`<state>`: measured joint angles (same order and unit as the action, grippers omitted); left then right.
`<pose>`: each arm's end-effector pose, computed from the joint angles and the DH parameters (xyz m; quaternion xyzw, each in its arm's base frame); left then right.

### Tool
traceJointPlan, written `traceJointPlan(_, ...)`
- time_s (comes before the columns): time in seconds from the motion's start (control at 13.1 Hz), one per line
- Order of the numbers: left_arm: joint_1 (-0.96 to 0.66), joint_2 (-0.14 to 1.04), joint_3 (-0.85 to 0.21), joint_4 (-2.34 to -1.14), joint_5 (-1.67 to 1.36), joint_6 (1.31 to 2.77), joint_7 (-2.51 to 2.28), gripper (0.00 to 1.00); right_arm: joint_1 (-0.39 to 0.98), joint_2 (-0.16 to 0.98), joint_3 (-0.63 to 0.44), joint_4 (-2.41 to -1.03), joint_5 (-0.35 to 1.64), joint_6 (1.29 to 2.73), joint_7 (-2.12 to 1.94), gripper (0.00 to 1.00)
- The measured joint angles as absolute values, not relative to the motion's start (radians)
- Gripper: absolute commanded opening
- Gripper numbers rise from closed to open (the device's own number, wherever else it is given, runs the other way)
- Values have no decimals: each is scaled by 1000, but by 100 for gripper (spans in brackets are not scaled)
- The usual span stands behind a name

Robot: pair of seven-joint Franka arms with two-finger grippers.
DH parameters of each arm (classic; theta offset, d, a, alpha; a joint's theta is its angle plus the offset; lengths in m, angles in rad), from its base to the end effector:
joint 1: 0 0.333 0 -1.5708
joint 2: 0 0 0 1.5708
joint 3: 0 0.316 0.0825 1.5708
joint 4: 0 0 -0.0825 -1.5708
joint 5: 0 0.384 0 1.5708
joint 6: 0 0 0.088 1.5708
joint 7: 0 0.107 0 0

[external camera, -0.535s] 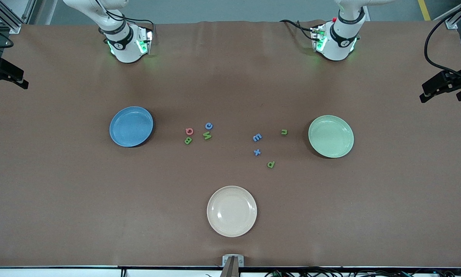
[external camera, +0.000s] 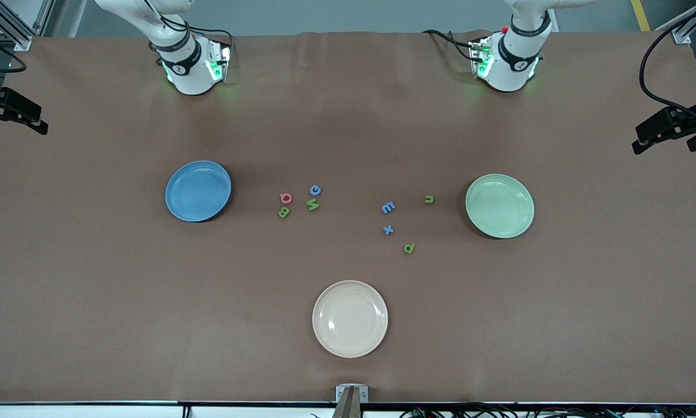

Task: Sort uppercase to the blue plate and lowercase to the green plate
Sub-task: 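Reach the left gripper toward the green letter p, then grasp the green p with the left gripper while the right gripper reaches out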

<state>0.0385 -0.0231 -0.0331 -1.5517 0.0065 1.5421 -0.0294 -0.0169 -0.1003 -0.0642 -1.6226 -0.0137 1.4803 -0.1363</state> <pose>0.5448 0.0034 0.6436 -0.9998 -0.0175 -0.0068 0.0036 0.5115 -0.0450 0.6460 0.9994 0.0273 -0.0214 0.0013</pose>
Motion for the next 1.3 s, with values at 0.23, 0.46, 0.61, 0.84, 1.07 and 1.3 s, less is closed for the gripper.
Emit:
traceJointPlan(0.23,39,-7,-34,-1563,-19,1537,-30,100,-2,-100,-62,-1623,-14,1480,-136,100)
traceJointPlan(0.46,16,55,-52,-1572,-32,1538,-64,100,-2,-100,-63,-1624,-14,1480,-136,100)
traceJointPlan(0.61,-36,119,-67,-1574,-40,1551,-148,100,-2,-100,-63,-1625,-10,1481,-136,100)
traceJointPlan(0.84,-130,221,-74,-1574,-43,1632,-295,100,-4,-100,-65,-1627,-5,1482,-136,100)
traceJointPlan(1.07,-240,320,-76,-1576,-44,1763,-489,100,-4,-100,-66,-1629,-4,1482,-136,100)
traceJointPlan(1.3,-366,440,-74,-1579,-38,1942,-725,100,-4,-100,-66,-1631,-2,1500,-136,100)
